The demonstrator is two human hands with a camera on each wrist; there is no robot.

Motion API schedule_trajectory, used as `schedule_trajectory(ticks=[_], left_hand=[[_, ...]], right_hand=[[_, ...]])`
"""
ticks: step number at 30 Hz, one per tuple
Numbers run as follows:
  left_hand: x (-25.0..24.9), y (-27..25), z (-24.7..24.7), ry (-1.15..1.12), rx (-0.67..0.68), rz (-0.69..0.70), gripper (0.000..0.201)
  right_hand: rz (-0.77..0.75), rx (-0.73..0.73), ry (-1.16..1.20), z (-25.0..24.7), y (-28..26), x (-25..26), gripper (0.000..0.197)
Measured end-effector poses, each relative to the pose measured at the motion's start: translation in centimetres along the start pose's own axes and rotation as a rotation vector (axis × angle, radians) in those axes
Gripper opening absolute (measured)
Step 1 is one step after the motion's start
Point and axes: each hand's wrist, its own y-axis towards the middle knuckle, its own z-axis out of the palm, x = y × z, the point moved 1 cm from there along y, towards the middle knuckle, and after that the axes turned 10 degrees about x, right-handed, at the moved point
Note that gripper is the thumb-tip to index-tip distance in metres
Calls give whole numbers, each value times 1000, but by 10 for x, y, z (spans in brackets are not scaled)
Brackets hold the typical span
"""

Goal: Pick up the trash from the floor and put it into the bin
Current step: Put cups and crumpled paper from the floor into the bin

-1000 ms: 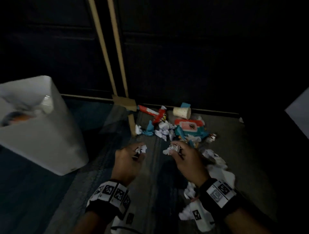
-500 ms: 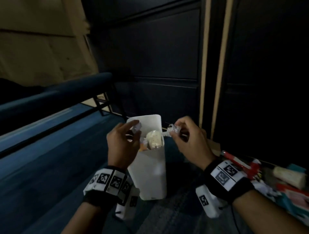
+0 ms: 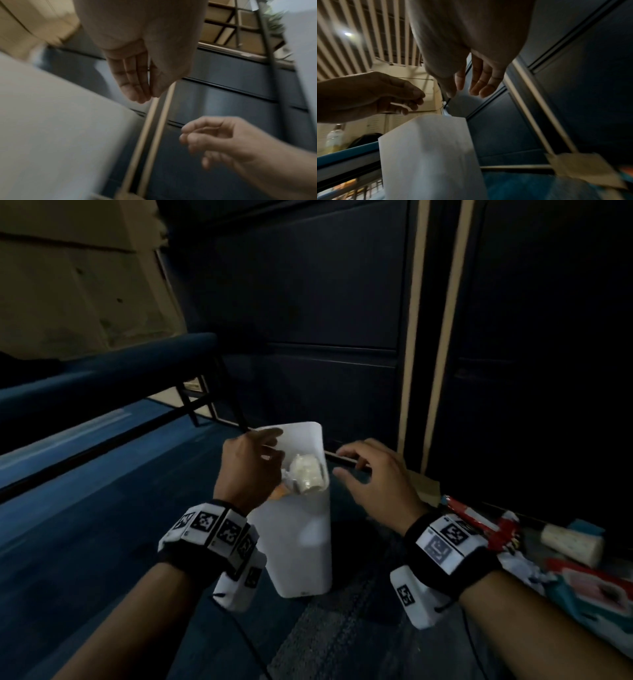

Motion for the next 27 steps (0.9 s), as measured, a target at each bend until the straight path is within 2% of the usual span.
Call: schedule_trajectory(ticks=[3,6,9,12,14,17,19,22,27], left_hand=[[-34,-28,22,-32,16,168,10],[-72,-58,61,-108,125,266,7],[-111,-95,118,-150,306,409,6],[-141,-147,182,-214,546,469,5],[-156,-187,223,-208,744,464,6],[-166,-247,275,-179,1046,486,14],[-169,-285,301,-169,1177,528,17],[-167,-322,317,-134,1231,525,28],[-170,-358,324,-143,1193,533,47]], right_hand=[[98,-32,9,-23,-51,-20,18],[209,-50,4,-45,-119,-41,18],[385,-16,-37,-67,-199,-60,19],[610,8,-78,-86,-290,-72,17],[742,-37,-85,-98,-353,-76,16],[965,-64,-134,-113,-438,-74,16],[1092,-87,-188,-124,-488,-64,16],[1223,-66,-285,-126,-542,-56,22],[1390,107,-518,-113,-589,-53,53]])
